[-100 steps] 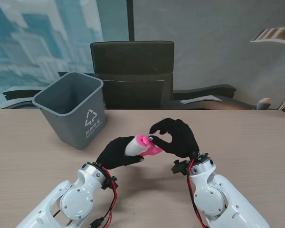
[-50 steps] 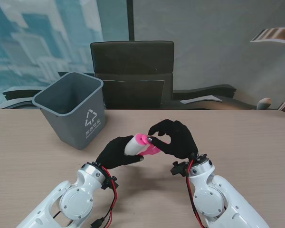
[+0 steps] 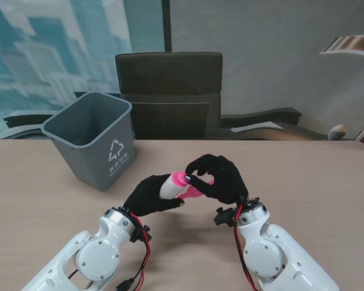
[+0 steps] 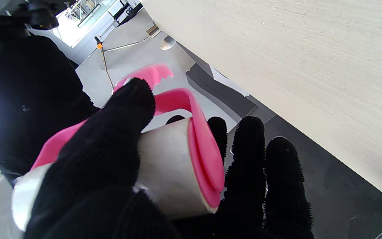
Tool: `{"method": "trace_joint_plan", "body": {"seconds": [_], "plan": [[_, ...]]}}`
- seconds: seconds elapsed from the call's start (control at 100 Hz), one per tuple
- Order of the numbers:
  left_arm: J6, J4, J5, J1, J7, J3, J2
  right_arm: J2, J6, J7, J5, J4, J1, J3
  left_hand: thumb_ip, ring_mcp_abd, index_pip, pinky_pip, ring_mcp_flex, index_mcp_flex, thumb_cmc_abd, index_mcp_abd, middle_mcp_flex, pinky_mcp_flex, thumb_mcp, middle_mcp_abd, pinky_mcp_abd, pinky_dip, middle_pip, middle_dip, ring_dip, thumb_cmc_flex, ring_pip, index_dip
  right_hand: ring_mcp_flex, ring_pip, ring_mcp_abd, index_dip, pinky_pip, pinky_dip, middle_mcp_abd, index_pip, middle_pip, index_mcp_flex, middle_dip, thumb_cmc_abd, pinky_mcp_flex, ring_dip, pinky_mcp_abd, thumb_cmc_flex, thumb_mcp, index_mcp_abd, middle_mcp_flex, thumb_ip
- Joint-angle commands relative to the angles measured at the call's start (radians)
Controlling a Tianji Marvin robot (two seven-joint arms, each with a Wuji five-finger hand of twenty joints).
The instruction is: Replace a lint-roller refill
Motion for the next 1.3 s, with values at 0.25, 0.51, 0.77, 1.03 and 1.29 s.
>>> {"method": "trace_joint_plan", "body": {"seconds": [0.25,0.51,0.77,1.03,1.29], "plan": [[0.003,-0.01,0.0,-0.001,-0.015,0.004,-0.004,-0.011,-0.009,0.012,0.008,0.0,-0.002,-0.019,0.013,-0.02,0.071,0.012,-0.016,0.043,0.079,-0.065,-0.009,-0.004,0.063,-0.033,-0.014,-0.015,0.013,0.0,0.009,0.062,0.024,0.012,-0.009,0.016,-0.108,-0.013,0.002,0.006,-0.02,0.004,0.009,0.009,0.011,-0.034,0.002,0.009,-0.002,0.012,0.0,0.005,0.005,0.021],[0.004,-0.012,0.007,0.002,-0.01,-0.003,-0.005,-0.012,-0.007,0.009,0.011,0.0,0.001,-0.025,0.014,-0.019,0.072,0.012,-0.016,0.042,0.079,-0.066,-0.01,-0.004,0.064,-0.033,-0.014,-0.015,0.013,0.0,0.009,0.062,0.023,0.012,-0.013,0.013,-0.107,-0.013,0.001,0.005,-0.018,-0.008,0.007,0.0,0.011,-0.014,0.0,0.008,-0.005,0.008,-0.013,0.01,0.0,0.019],[0.012,-0.015,0.023,0.005,0.003,-0.02,-0.006,-0.002,-0.008,-0.007,-0.04,-0.022,-0.03,0.036,0.014,-0.02,0.072,0.012,-0.017,0.041,0.08,-0.065,-0.011,-0.004,0.064,-0.033,-0.014,-0.015,0.013,0.0,0.009,0.062,0.023,0.012,-0.036,-0.001,-0.106,0.04,-0.01,0.001,-0.015,-0.101,-0.004,-0.018,0.009,0.005,-0.021,0.004,-0.018,-0.013,-0.045,0.03,-0.026,0.039],[0.009,-0.041,0.028,0.027,0.025,-0.036,-0.009,0.031,-0.07,0.01,-0.164,-0.016,-0.063,0.128,0.014,-0.019,0.073,0.012,-0.017,0.04,0.081,-0.065,-0.012,-0.004,0.063,-0.033,-0.014,-0.015,0.013,0.001,0.009,0.062,0.024,0.013,-0.14,-0.079,-0.138,0.119,-0.097,-0.014,-0.037,-0.261,-0.05,-0.121,0.004,-0.089,-0.139,-0.014,-0.062,-0.022,-0.021,-0.026,-0.137,0.067],[0.028,-0.066,-0.004,0.035,0.025,-0.024,-0.013,0.06,-0.076,0.009,-0.273,0.081,0.017,0.073,0.016,-0.016,0.073,0.014,-0.016,0.041,0.079,-0.059,-0.01,-0.001,0.065,-0.03,-0.011,-0.015,0.015,0.004,0.011,0.065,0.028,0.013,-0.357,-0.196,-0.136,0.098,-0.188,-0.031,-0.027,-0.329,-0.12,-0.236,-0.031,-0.274,-0.29,-0.069,-0.052,-0.034,0.136,-0.036,-0.371,0.053]]}}
